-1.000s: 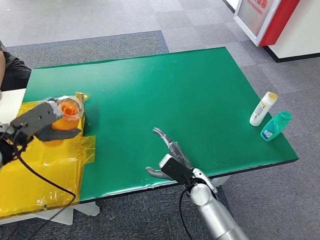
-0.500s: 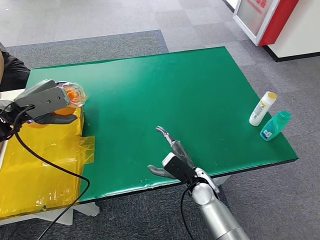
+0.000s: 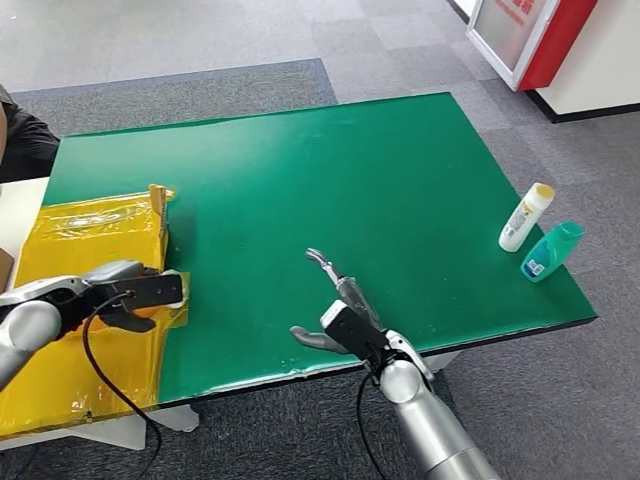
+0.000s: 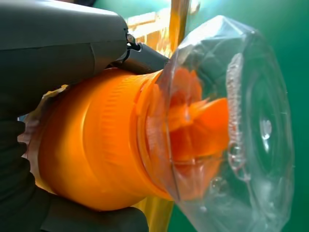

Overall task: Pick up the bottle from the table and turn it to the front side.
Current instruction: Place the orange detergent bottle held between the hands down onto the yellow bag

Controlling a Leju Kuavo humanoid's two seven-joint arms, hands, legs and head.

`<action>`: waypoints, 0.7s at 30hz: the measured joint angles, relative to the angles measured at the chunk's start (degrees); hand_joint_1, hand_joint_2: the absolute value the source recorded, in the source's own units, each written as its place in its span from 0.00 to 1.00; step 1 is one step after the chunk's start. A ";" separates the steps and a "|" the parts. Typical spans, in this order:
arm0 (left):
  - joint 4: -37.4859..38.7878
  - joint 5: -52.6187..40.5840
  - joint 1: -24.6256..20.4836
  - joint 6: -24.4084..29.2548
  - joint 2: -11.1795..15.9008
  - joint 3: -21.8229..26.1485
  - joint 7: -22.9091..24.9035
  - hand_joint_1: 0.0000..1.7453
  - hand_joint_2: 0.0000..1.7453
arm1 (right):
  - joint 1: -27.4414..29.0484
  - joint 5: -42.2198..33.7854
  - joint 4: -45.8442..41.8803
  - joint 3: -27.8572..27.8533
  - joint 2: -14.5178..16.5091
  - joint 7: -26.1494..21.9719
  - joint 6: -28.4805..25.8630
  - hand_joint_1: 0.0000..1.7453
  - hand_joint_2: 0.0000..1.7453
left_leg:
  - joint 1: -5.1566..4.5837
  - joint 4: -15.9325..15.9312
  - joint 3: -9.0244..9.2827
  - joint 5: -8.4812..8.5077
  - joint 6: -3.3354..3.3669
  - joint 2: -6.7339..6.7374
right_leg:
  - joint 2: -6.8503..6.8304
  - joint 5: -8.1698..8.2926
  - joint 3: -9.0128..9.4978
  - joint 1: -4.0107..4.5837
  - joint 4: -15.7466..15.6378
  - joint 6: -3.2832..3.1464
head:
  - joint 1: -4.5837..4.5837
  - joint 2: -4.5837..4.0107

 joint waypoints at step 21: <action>8.61 -28.32 11.53 12.88 -15.10 20.06 -0.62 0.00 1.00 | -0.32 3.12 1.37 1.21 1.12 0.98 0.52 0.00 1.00 | -0.06 -0.01 0.23 -0.01 0.01 -0.02 | -0.03 0.00 0.20 -0.06 0.04 0.00 | 0.00 0.00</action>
